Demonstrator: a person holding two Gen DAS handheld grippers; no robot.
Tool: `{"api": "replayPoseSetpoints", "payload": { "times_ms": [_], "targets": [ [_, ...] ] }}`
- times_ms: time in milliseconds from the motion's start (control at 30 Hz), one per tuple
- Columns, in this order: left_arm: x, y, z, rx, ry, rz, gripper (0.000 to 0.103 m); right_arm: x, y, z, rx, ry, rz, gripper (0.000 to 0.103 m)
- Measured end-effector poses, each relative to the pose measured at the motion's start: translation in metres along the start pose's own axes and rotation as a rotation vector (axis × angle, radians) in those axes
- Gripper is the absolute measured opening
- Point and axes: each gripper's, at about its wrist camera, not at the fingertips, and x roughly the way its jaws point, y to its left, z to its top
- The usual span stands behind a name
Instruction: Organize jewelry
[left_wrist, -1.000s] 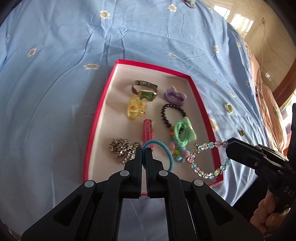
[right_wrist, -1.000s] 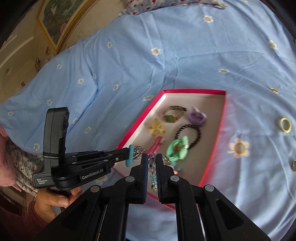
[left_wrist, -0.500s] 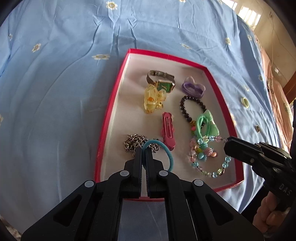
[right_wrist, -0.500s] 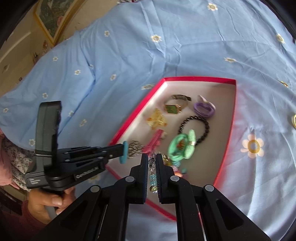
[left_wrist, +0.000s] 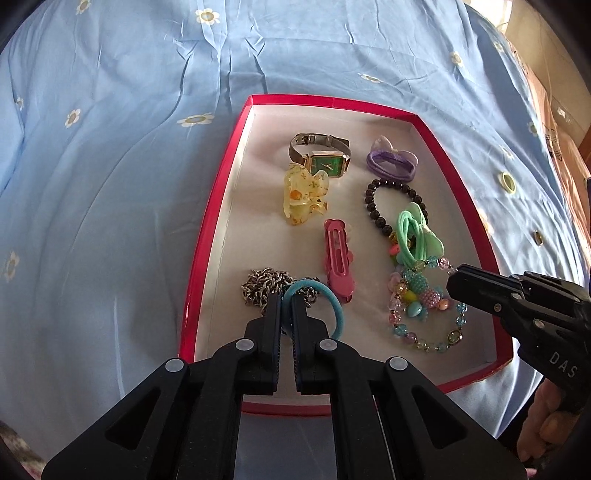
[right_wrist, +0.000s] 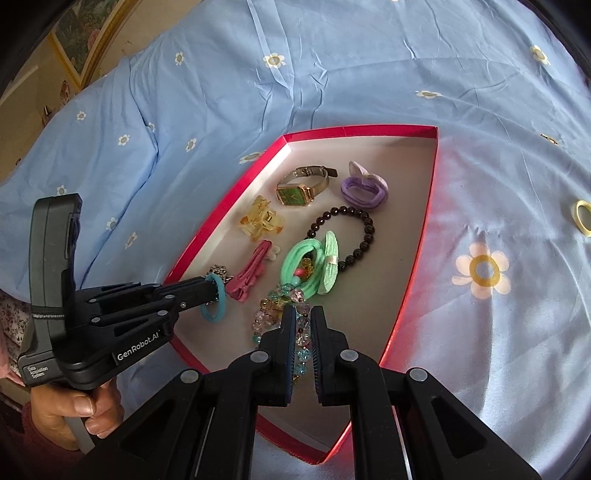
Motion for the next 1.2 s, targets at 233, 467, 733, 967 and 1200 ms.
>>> {"api": "replayPoseSetpoints", "payload": {
  "times_ms": [233,467,733,967,1200],
  "targets": [
    [0.000,-0.001,0.001,-0.002,0.002,0.000,0.006,0.005,-0.002,0.001,0.001,0.008,-0.007,0.008],
    [0.005,0.001,0.000,-0.004,0.014,0.001,0.012,0.008,-0.001,0.002,-0.007,0.010,-0.011,0.010],
    [0.005,0.001,0.001,-0.006,0.018,-0.001,0.016,0.009,0.000,0.002,-0.010,0.010,-0.015,0.009],
    [0.001,0.001,-0.001,-0.011,0.013,0.003,0.026,0.006,0.000,0.003,-0.002,0.012,-0.004,0.017],
    [-0.008,0.002,-0.003,-0.021,-0.005,0.004,0.040,-0.005,0.001,0.003,-0.001,-0.017,-0.007,0.037]
  ]
}}
